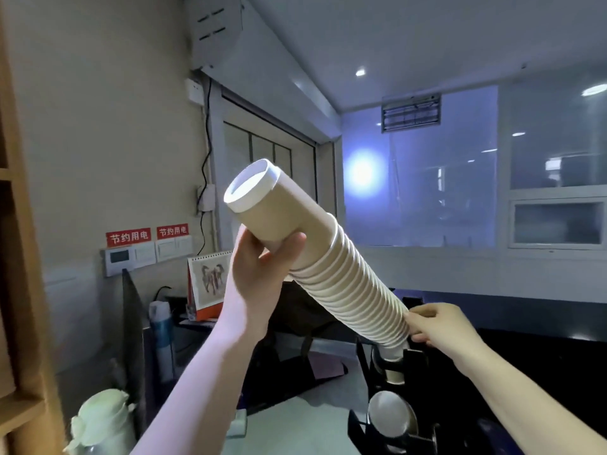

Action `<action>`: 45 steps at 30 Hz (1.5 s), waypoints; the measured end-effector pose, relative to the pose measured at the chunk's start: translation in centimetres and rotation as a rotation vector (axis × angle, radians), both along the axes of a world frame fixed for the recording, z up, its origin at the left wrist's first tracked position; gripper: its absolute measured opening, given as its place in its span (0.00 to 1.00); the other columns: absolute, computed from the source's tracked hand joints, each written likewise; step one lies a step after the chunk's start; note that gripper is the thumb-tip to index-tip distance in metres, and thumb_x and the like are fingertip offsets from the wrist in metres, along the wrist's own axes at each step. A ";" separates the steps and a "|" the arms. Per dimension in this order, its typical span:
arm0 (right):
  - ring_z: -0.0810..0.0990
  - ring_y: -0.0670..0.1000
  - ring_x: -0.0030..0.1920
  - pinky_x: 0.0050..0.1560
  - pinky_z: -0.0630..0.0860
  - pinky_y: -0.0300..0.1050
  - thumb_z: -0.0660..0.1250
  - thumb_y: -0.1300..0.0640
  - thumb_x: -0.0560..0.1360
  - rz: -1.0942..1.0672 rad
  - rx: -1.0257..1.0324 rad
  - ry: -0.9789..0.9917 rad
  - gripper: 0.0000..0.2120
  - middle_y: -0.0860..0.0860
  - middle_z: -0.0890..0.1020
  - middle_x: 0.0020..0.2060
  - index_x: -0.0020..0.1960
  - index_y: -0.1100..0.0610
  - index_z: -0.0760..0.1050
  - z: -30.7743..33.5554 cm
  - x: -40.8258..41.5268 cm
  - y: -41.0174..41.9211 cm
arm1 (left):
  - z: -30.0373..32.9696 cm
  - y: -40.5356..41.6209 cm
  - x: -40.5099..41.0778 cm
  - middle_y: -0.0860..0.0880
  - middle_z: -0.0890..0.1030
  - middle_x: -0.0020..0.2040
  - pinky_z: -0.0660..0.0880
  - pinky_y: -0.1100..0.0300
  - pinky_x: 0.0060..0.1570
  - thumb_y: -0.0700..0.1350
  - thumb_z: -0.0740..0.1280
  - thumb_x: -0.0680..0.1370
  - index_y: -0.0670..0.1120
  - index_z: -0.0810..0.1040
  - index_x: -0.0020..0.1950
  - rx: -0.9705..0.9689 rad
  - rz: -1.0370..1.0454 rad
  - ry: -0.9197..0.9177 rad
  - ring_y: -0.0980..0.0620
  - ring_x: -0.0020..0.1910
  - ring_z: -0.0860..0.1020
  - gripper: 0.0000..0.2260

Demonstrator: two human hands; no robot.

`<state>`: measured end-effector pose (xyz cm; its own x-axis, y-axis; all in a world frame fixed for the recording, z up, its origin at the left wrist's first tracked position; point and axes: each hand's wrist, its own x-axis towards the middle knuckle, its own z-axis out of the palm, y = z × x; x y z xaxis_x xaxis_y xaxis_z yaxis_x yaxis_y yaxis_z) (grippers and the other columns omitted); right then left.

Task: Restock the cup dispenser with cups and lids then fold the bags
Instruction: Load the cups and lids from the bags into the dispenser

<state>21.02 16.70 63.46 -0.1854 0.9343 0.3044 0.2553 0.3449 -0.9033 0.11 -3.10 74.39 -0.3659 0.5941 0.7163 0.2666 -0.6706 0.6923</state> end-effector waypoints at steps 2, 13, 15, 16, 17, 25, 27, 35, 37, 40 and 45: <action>0.84 0.47 0.34 0.45 0.78 0.47 0.71 0.55 0.73 -0.020 -0.003 -0.005 0.05 0.46 0.85 0.32 0.39 0.52 0.83 -0.4 0.0 0.0 | 0.2 0.4 -0.5 0.45 0.81 0.54 0.78 0.44 0.54 0.47 0.69 0.70 0.46 0.73 0.61 0.014 -0.013 0.048 0.47 0.54 0.80 0.20; 0.71 0.44 0.30 0.31 0.65 0.34 0.68 0.51 0.74 0.005 -0.167 -0.025 0.10 0.46 0.76 0.29 0.36 0.54 0.79 -1.3 0.2 -1.7 | 0.2 3.6 0.0 0.57 0.81 0.50 0.77 0.62 0.40 0.57 0.74 0.65 0.57 0.74 0.59 -0.018 -0.097 0.149 0.59 0.47 0.80 0.24; 0.70 0.42 0.29 0.30 0.65 0.33 0.68 0.51 0.74 -0.017 -0.184 -0.037 0.12 0.48 0.75 0.30 0.36 0.57 0.79 -1.4 0.0 -1.8 | 0.1 4.2 0.2 0.57 0.81 0.51 0.78 0.59 0.44 0.57 0.74 0.64 0.56 0.74 0.59 -0.022 -0.096 0.147 0.59 0.49 0.80 0.25; 0.70 0.44 0.32 0.34 0.64 0.35 0.69 0.50 0.74 -0.034 -0.202 -0.049 0.14 0.51 0.75 0.33 0.40 0.62 0.80 -1.5 0.0 -1.7 | 0.0 4.5 0.3 0.57 0.81 0.51 0.79 0.59 0.46 0.58 0.74 0.63 0.57 0.74 0.59 -0.026 -0.097 0.150 0.59 0.49 0.79 0.25; 0.70 0.46 0.37 0.40 0.63 0.39 0.69 0.50 0.74 -0.056 -0.225 -0.059 0.18 0.56 0.76 0.36 0.46 0.67 0.78 -1.6 -0.1 -1.6 | -0.1 4.8 0.3 0.58 0.81 0.50 0.79 0.59 0.48 0.58 0.74 0.63 0.58 0.74 0.58 -0.039 -0.101 0.153 0.60 0.49 0.79 0.25; 0.74 0.69 0.60 0.62 0.69 0.64 0.71 0.46 0.67 -0.046 -0.244 -0.090 0.29 0.67 0.74 0.58 0.58 0.66 0.73 -2.2 -0.6 -2.1 | -4.3 7.7 2.1 0.61 0.79 0.56 0.76 0.58 0.55 0.54 0.76 0.63 0.59 0.69 0.65 -0.264 -0.159 0.252 0.63 0.53 0.78 0.32; 0.69 0.63 0.63 0.63 0.62 0.63 0.70 0.46 0.67 -0.046 -0.251 -0.061 0.27 0.71 0.75 0.53 0.53 0.69 0.75 -2.5 -0.6 -2.2 | -4.8 8.1 2.6 0.64 0.79 0.56 0.76 0.58 0.55 0.55 0.76 0.63 0.61 0.69 0.65 -0.270 -0.149 0.262 0.65 0.52 0.78 0.32; 0.74 0.52 0.37 0.44 0.68 0.45 0.65 0.46 0.71 -0.069 -0.136 0.034 0.16 0.57 0.76 0.37 0.43 0.60 0.79 -2.4 -0.8 -5.1 | -7.5 7.9 3.5 0.70 0.77 0.53 0.75 0.60 0.52 0.63 0.72 0.65 0.64 0.65 0.66 -0.278 -0.112 0.347 0.69 0.52 0.76 0.31; 0.78 0.43 0.39 0.42 0.70 0.41 0.67 0.48 0.72 -0.061 -0.083 0.067 0.09 0.46 0.83 0.38 0.43 0.51 0.83 -2.5 -0.6 -6.2 | -9.0 7.5 3.4 0.73 0.76 0.53 0.74 0.61 0.53 0.58 0.71 0.69 0.68 0.61 0.67 -0.328 -0.140 0.386 0.71 0.52 0.75 0.30; 0.79 0.34 0.43 0.45 0.70 0.38 0.66 0.57 0.76 -0.070 -0.042 0.136 0.13 0.35 0.83 0.43 0.48 0.39 0.83 -2.9 -0.4 -8.3 | -11.3 6.2 2.9 0.79 0.73 0.51 0.70 0.72 0.49 0.50 0.69 0.73 0.72 0.60 0.63 -0.395 -0.140 0.474 0.74 0.52 0.73 0.27; 0.78 0.35 0.47 0.49 0.72 0.34 0.65 0.61 0.77 -0.177 -0.052 0.233 0.14 0.40 0.81 0.48 0.61 0.53 0.78 -4.5 -0.1 -12.1 | -14.8 3.4 2.7 0.68 0.71 0.63 0.64 0.70 0.59 0.50 0.67 0.75 0.57 0.68 0.71 -0.403 -0.104 0.526 0.68 0.62 0.68 0.24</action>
